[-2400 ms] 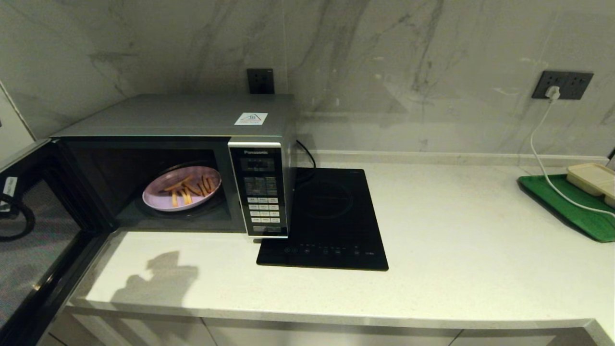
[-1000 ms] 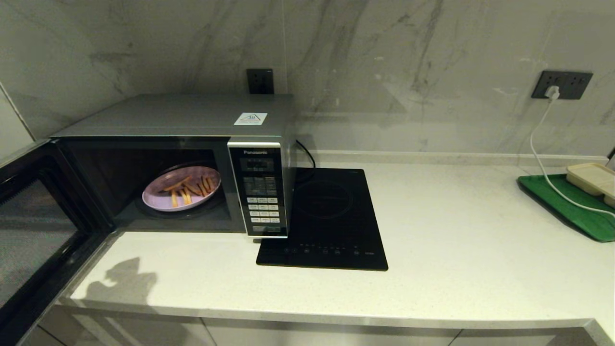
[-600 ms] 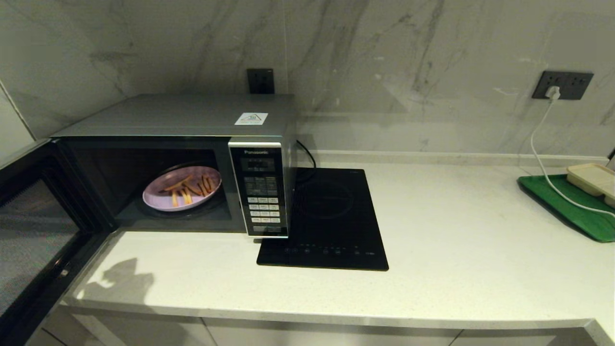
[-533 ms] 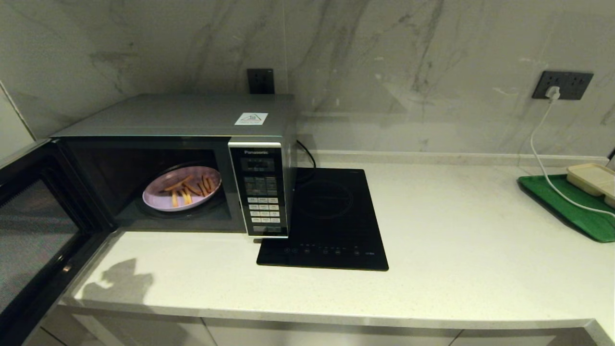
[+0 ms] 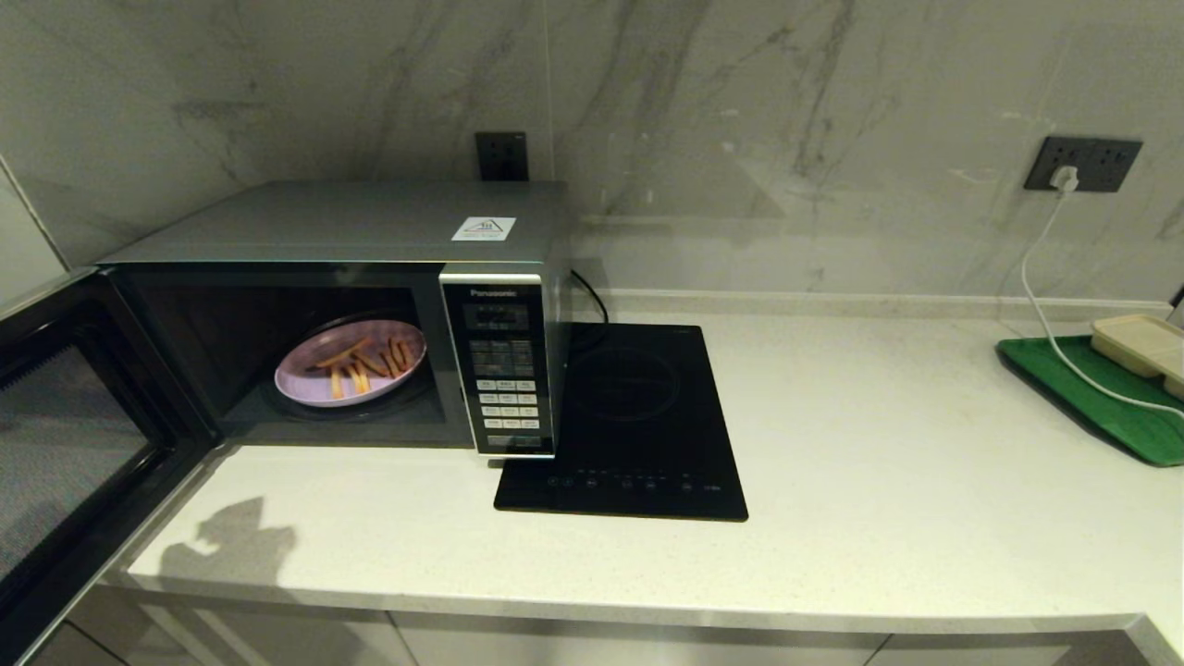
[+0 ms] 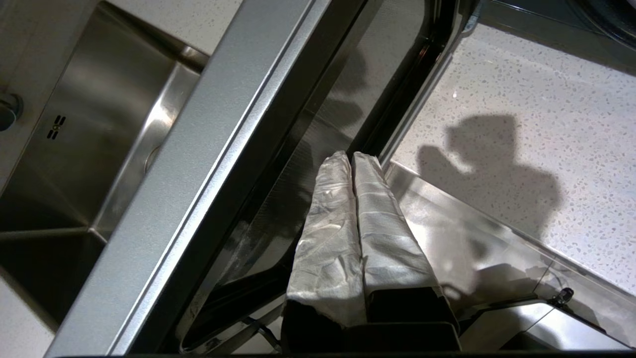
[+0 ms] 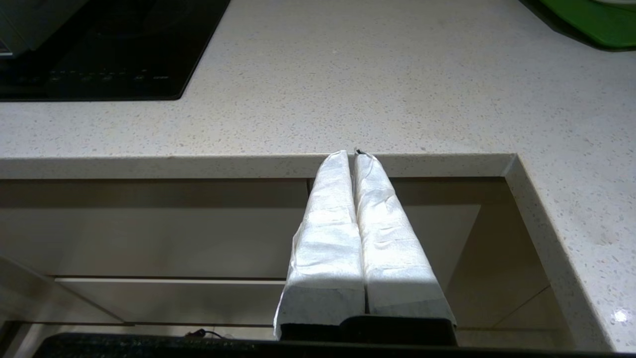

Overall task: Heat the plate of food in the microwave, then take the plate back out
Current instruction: Take the plate out of the microwave

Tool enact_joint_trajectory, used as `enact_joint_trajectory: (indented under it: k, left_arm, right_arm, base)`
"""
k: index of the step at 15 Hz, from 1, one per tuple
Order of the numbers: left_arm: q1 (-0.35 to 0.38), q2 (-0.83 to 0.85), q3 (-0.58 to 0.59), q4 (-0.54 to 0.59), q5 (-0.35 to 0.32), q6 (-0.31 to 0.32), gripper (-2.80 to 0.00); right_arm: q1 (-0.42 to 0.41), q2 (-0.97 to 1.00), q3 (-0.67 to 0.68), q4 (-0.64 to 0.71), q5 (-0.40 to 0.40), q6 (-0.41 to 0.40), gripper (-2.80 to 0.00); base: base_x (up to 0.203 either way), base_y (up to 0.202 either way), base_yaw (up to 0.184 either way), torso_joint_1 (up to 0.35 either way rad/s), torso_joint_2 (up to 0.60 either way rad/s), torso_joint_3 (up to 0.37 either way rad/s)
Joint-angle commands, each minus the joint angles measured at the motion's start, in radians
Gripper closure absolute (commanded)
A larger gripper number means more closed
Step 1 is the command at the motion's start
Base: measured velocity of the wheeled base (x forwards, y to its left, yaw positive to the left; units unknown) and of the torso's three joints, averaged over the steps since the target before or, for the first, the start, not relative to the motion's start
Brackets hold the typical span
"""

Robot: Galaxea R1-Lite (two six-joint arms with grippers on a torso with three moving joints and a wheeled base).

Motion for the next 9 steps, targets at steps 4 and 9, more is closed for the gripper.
enact_joint_trajectory:
  k: [4, 9]
  left_arm:
    - [-0.06, -0.081, 0.004, 0.009, -0.135, 0.0, 0.0]
    - [-0.199, -0.227, 0.028, 0.181, -0.33, 0.145, 0.0]
  right_arm:
    - [-0.001, 0.001, 0.0, 0.001, 0.0, 0.001, 0.0]
    - [-0.001, 0.001, 0.0, 0.001, 0.0, 0.001, 0.0]
  base:
    - [0.0, 0.0, 0.0, 0.0, 0.0, 0.0]
    - [0.0, 0.0, 0.0, 0.0, 0.0, 0.0]
